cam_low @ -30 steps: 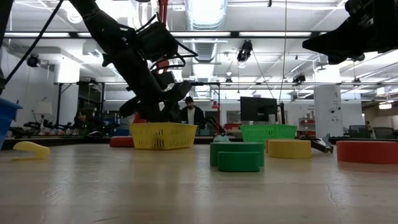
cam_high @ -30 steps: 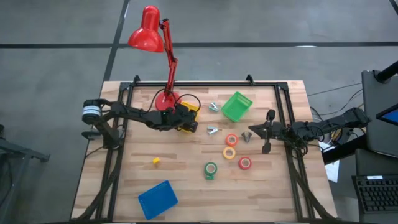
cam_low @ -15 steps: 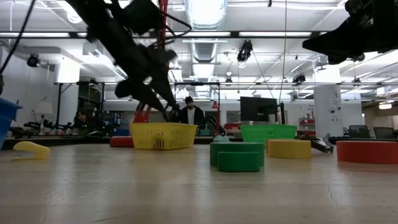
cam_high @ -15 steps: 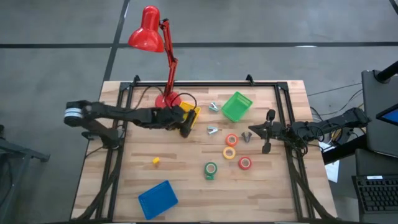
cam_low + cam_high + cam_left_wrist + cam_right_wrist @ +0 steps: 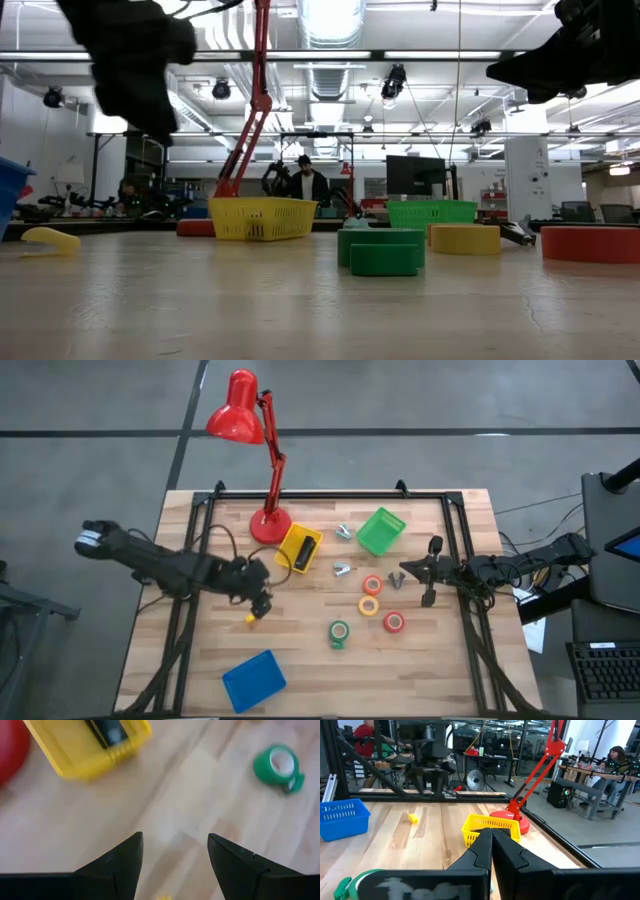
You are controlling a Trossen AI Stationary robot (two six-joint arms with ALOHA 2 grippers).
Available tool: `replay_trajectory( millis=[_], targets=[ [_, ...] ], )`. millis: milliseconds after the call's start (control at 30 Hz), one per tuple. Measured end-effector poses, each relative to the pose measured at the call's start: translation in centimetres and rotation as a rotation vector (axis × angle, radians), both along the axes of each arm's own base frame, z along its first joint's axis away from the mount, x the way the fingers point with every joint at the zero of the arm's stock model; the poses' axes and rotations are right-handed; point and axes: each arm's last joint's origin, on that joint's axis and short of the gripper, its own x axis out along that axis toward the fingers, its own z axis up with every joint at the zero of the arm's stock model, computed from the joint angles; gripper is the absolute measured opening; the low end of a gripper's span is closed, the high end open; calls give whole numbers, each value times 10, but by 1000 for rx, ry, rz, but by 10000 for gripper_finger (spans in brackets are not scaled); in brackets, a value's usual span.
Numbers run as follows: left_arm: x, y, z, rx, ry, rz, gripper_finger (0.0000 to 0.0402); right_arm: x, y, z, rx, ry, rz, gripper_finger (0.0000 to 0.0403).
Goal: Pick and place Stapler, Stapler remover, tape
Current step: Put the yellow stapler into the yellow bin
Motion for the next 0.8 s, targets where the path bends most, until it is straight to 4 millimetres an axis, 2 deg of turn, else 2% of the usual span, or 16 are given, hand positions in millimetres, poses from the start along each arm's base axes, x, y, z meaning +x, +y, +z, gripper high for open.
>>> replay_trajectory(
  millis=[200,533,800],
  targets=[
    [-15,-21,-25,11,90,-100,225,0,0,0,-1,0,0,8],
    [-32,-24,-58,5,178,-59,225,0,0,0,-1,0,0,8],
    [-35,-32,-72,-44,121,-82,225,0,0,0,1,0,0,8]
  ],
)
